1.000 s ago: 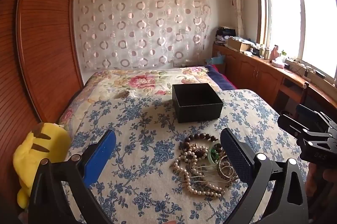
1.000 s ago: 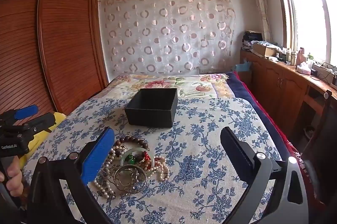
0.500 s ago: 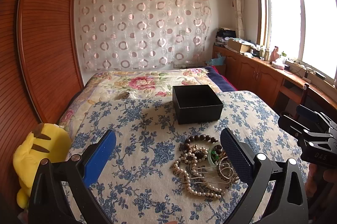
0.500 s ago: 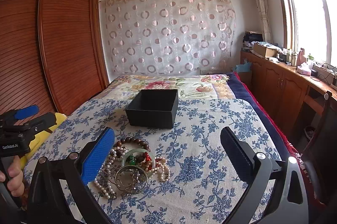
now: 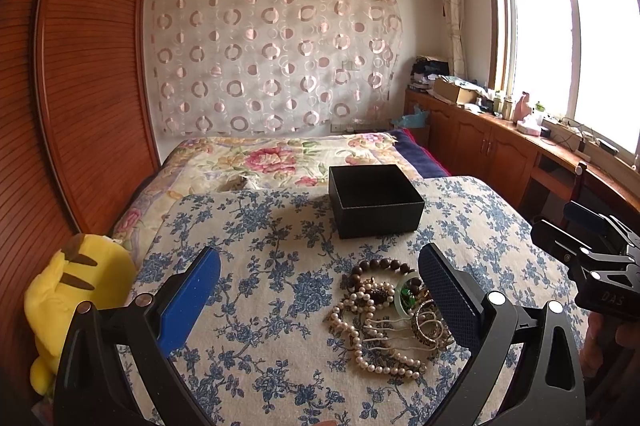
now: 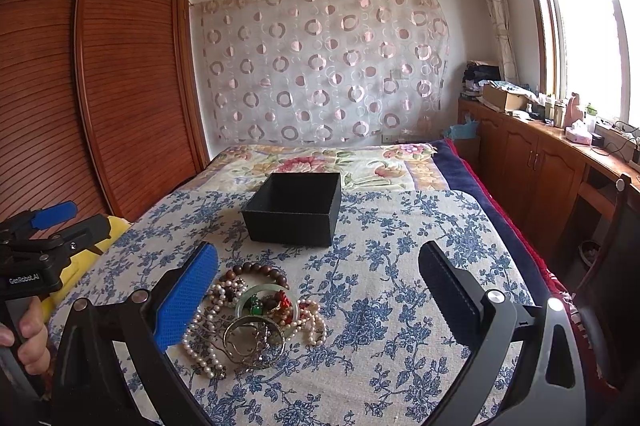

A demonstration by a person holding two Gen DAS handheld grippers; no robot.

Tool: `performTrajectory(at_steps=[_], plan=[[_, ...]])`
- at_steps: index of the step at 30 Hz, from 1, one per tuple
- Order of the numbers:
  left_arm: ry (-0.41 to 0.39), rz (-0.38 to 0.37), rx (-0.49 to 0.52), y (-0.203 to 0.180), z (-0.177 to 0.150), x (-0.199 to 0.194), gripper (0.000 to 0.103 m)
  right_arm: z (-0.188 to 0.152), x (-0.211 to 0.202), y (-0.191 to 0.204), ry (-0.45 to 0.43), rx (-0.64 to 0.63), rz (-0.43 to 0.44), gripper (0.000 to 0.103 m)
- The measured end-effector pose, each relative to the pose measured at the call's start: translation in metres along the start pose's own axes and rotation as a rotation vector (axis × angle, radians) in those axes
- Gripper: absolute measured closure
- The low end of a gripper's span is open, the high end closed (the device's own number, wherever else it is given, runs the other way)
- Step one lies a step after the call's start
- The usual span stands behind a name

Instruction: Organize jewelry

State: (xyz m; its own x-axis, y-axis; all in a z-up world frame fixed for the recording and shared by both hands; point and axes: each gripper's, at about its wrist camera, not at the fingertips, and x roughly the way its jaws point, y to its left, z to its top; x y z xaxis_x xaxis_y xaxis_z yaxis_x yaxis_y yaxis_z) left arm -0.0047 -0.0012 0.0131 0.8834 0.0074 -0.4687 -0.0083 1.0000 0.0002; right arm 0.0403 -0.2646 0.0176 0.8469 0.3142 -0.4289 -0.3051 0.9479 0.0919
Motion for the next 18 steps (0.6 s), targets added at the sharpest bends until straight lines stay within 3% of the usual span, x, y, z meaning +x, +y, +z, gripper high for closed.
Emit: performTrajectory(at_steps=[18], plan=[[-0.01,0.004,0.001,-0.003,0.002,-0.005,0.007,-0.004,-0.006,0.004,0.006,0.003,0.005,0.002]])
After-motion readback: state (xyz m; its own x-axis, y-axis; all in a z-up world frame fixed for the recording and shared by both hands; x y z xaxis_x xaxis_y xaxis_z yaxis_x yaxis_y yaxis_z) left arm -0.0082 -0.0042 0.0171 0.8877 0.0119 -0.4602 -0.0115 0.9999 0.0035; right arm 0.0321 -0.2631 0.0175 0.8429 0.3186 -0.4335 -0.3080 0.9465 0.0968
